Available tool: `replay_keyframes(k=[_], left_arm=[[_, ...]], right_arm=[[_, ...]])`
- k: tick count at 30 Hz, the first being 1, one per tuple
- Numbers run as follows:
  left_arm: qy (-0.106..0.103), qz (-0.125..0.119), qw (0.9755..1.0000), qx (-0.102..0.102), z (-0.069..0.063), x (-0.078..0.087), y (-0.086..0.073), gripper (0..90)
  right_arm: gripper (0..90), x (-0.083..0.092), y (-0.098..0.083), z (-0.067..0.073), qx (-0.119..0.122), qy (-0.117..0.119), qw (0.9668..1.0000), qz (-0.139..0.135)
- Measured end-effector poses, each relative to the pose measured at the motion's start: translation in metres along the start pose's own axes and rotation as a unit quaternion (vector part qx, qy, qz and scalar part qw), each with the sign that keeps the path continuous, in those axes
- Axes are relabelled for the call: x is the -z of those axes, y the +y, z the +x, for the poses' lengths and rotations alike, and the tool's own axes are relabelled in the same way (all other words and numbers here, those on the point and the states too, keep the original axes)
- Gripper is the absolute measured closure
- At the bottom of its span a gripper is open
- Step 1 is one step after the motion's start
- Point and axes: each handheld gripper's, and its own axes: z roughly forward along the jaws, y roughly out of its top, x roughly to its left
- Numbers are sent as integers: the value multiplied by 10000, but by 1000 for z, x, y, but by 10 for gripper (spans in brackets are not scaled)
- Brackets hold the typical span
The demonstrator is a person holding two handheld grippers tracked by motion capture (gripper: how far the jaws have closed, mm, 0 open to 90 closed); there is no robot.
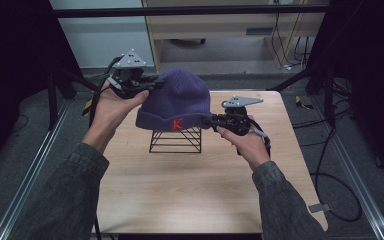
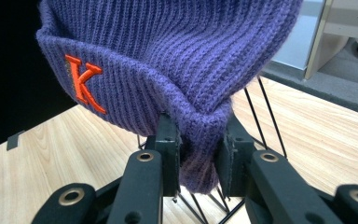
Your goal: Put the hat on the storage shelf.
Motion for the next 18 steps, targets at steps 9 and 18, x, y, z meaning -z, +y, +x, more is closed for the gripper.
replay_keyframes(k=[9,18], left_arm=[[75,-20,9999,114,5,-4,-1,791],[90,42,9999,128,12,-10,-1,790]], right_arm=[[729,-4,4,-3,-26,-30,10000,10],[729,-11,6,-7,-118,-83,9999,-7]])
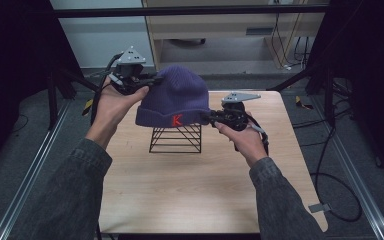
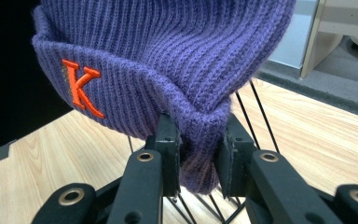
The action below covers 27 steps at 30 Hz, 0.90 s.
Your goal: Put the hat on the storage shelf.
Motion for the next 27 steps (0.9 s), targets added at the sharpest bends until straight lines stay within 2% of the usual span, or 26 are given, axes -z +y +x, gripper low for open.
replay_keyframes(k=[2,13,21,27], left_arm=[[-10,-35,10000,34,3,-1,1,790],[40,-97,9999,-74,13,-5,18,787],[61,-136,9999,-64,21,-18,18,786],[106,49,9999,-81,25,-27,6,786]], right_arm=[[729,-1,1,0,3,-3,10000,-28],[728,-6,20,-3,-49,-151,9997,-191],[727,-16,22,-9,-178,-274,9991,-286],[727,-23,14,-10,-170,-282,9994,-96]])
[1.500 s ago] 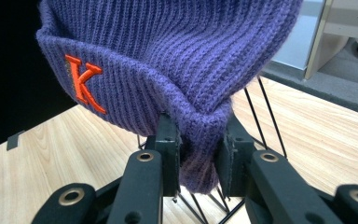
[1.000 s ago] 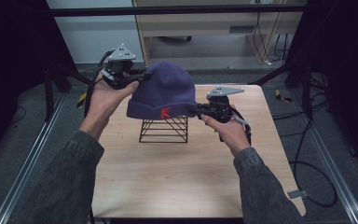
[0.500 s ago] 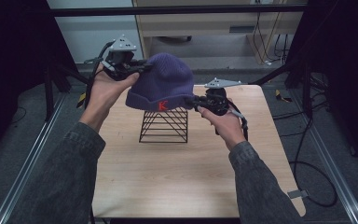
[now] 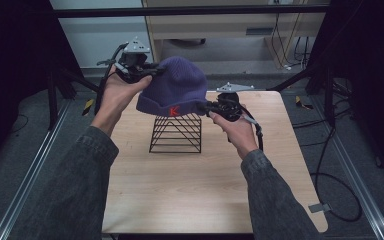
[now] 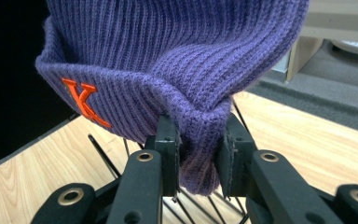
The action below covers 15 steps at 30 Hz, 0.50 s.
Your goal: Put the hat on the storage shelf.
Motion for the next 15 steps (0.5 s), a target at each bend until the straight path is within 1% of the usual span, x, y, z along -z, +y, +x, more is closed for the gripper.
replay_keyframes(k=[3,4,5,6,8,9,10,13,14,15], left_arm=[[-22,35,10000,49,0,-3,-7,786],[-22,35,10000,49,0,-3,-7,786],[-6,50,10000,19,0,-4,-10,786],[-6,50,10000,20,0,-5,-12,786],[-12,13,10000,32,-1,-6,-15,786],[-4,27,10000,-25,-2,-7,-18,786],[-4,27,10000,-25,-2,-7,-18,786],[-10,33,10000,16,-2,-10,-23,786],[-29,-14,10000,74,-3,-10,-26,786],[-19,-14,10000,80,-3,-10,-27,786]], right_arm=[[727,-2,-5,0,13,-18,10000,76],[728,-2,-7,0,42,-29,9999,116],[728,-3,-9,1,61,-39,9999,155],[728,-3,-9,1,61,-39,9999,155],[728,-5,-14,1,79,-69,9996,245],[728,-6,-15,1,66,-75,9996,267],[728,-6,-15,1,66,-75,9996,267],[728,-8,-21,0,61,-49,9993,362],[727,-8,-22,0,46,-38,9993,369],[727,-8,-23,0,34,-32,9992,385]])
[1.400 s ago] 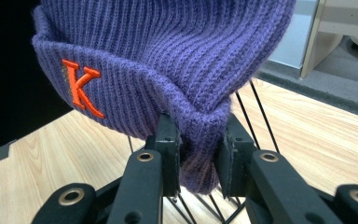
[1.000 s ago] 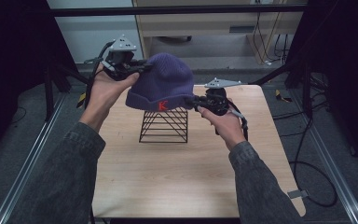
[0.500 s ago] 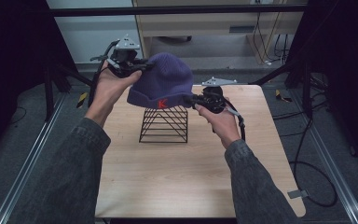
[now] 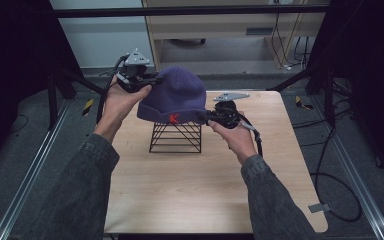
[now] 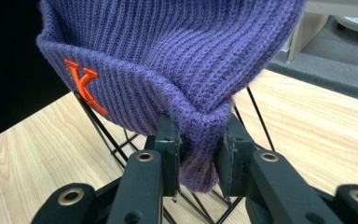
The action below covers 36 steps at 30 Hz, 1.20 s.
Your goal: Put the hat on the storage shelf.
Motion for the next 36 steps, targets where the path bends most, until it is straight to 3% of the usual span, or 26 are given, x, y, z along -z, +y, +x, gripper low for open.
replay_keyframes(k=[14,16,22,31,36], left_arm=[[4,35,9999,124,5,1,-19,780],[-14,73,9999,140,4,0,-22,777],[-30,25,9998,178,0,-4,-35,779],[-102,-44,9996,265,-1,-3,-44,781],[-114,-40,9997,195,-4,-4,-42,781]], right_arm=[[724,-7,-6,3,89,-7,9998,151],[716,-9,-10,5,234,-75,9993,270],[716,-10,-18,7,252,-73,9991,336],[717,-13,-23,8,304,-62,9988,390],[717,-13,-30,7,304,-47,9987,414]])
